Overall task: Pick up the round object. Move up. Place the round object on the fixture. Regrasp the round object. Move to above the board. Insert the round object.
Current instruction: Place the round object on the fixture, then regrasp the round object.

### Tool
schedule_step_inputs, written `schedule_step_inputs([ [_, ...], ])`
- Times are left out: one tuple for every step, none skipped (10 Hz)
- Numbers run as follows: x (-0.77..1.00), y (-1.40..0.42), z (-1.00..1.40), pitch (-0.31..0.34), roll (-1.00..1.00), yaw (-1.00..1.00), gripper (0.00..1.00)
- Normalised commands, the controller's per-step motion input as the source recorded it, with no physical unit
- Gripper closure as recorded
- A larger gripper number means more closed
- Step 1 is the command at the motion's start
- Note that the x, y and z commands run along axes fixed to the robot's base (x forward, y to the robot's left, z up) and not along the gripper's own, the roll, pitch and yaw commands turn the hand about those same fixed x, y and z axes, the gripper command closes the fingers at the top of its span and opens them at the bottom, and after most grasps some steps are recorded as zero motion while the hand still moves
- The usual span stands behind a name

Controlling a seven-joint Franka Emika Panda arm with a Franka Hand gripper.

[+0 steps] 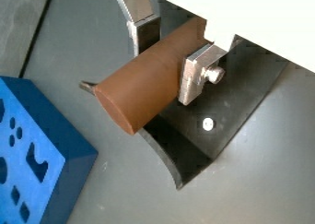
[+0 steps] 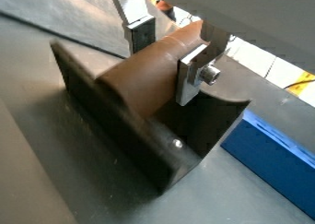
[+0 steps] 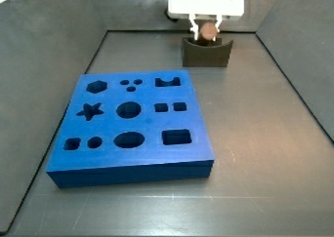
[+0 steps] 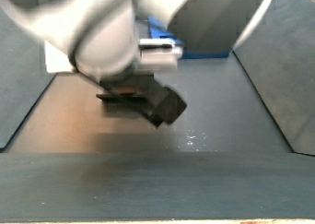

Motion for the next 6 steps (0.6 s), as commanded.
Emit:
schedule_step_inputs([
  [0.11, 0.11, -0.36, 0.072, -0.51, -0.15, 1.00],
  [0.08, 0.15, -0.28, 0.008, -0.34, -0.14, 1.00],
  [0.07, 0.15, -0.28, -0.015, -0.30, -0.13, 1.00],
  [0.00, 0.00, 0.00, 0.000, 0.00, 0.00, 0.00],
  [0.00, 0.00, 1.00, 0.109, 0.01, 0.09, 0.00],
  [-0.01, 0.00, 1.00, 0.118, 0.02, 0.08, 0.00],
])
